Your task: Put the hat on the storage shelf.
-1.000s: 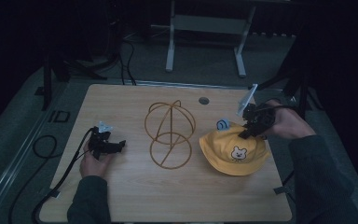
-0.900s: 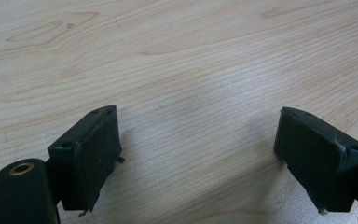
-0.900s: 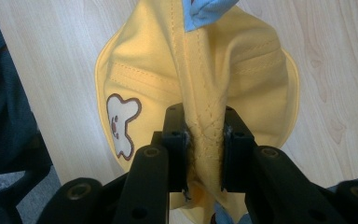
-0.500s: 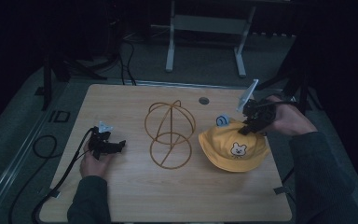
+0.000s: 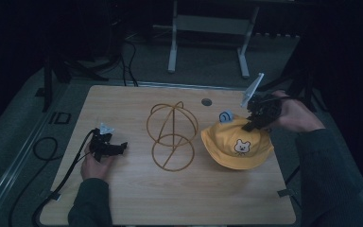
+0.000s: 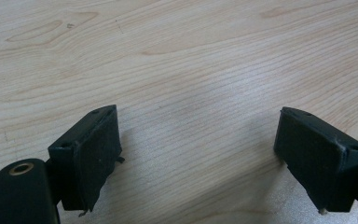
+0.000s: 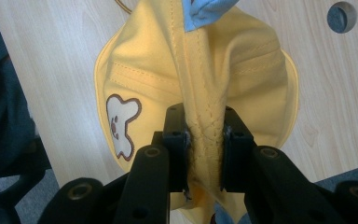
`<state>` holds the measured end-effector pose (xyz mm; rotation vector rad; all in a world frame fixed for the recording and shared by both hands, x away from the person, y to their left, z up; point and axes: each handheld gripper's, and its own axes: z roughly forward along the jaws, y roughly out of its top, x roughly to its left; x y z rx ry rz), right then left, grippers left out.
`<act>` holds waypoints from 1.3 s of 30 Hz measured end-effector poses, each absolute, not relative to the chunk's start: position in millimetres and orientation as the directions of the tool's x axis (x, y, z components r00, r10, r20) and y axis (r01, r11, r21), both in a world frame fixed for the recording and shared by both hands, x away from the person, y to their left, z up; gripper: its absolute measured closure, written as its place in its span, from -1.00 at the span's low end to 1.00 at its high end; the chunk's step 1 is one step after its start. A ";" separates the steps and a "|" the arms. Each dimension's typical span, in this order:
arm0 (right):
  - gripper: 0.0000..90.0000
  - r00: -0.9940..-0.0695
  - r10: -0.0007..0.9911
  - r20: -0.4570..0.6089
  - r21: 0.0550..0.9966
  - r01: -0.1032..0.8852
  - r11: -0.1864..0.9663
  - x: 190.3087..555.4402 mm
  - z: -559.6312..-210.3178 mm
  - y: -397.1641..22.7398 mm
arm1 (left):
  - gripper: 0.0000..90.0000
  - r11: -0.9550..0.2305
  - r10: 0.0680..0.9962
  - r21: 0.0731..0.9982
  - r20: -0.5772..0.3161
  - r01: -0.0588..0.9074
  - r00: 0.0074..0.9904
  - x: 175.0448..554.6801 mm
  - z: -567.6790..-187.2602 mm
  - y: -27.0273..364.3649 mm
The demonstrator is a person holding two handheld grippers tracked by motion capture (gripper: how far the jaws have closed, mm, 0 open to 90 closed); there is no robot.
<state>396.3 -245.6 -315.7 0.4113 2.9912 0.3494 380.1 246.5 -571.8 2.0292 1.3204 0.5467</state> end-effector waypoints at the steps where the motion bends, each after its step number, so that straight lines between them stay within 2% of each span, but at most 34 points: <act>1: 0.69 -0.958 0.277 -0.071 0.240 0.254 0.937 396.5 -314.3 -245.9 | -0.68 -0.284 0.914 0.711 -0.004 0.644 0.407 380.1 -571.8 246.5; 39: 0.71 -0.953 0.287 -0.100 0.295 0.247 0.923 402.6 -280.2 -247.3 | -0.68 -0.285 0.913 0.711 -0.002 0.643 0.407 380.1 -571.7 246.6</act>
